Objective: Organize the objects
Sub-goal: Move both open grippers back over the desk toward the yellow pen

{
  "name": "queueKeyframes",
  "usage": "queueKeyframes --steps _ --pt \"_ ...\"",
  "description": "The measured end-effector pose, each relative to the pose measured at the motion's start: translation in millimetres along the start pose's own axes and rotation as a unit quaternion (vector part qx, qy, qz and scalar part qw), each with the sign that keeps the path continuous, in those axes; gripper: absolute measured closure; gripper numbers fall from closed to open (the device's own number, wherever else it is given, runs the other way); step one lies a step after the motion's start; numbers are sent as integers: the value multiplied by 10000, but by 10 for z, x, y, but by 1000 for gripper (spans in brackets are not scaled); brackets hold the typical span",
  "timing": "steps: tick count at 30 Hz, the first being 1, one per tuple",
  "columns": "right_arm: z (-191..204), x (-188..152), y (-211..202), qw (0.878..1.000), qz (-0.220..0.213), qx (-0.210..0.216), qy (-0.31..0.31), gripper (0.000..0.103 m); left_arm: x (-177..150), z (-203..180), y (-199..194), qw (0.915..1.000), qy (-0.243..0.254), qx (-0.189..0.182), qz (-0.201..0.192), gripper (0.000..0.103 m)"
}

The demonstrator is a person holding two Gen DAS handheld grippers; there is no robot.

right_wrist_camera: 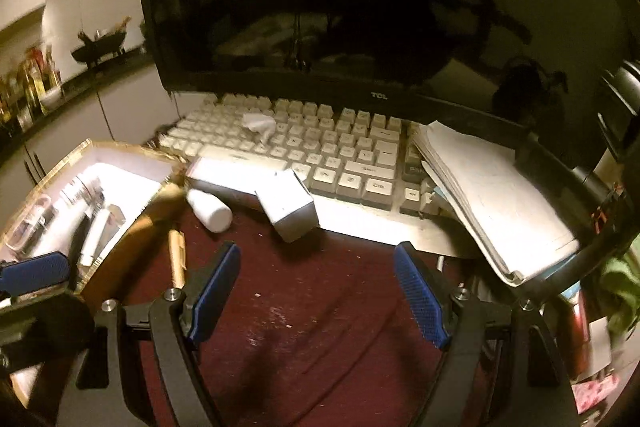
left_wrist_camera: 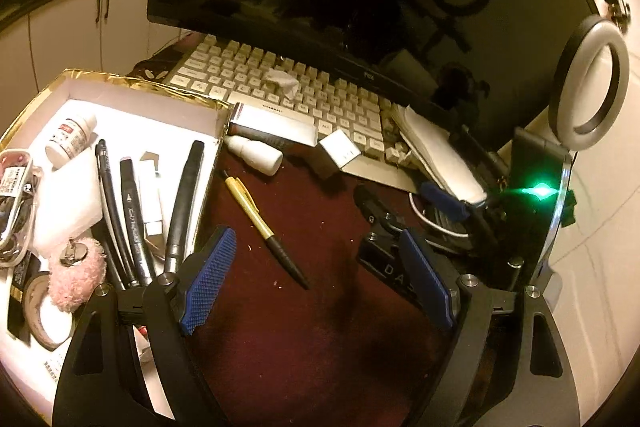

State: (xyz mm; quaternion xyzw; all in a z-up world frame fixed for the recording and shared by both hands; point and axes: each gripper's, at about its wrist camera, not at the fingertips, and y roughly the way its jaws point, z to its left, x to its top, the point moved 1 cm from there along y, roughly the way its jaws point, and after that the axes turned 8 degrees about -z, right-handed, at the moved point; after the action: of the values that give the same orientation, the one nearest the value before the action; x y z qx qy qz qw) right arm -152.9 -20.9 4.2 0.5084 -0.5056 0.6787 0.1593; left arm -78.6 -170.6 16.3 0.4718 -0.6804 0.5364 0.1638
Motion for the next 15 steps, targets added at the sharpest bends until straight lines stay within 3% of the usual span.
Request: queueKeyframes --steps 7,10,14,15 --pt "-5 -88 45 9978 396 -326 -419 24 -83 -29 203 9988 269 348 204 19" --pt "-25 -173 -95 9981 469 -176 -345 24 -98 -93 338 9979 404 406 315 19" --pt "-68 -296 -342 9989 366 -175 -241 24 -123 -102 606 9937 540 857 475 23" --pt "-73 -318 -383 9990 350 -151 -213 24 -140 -81 695 9916 564 1012 577 30"
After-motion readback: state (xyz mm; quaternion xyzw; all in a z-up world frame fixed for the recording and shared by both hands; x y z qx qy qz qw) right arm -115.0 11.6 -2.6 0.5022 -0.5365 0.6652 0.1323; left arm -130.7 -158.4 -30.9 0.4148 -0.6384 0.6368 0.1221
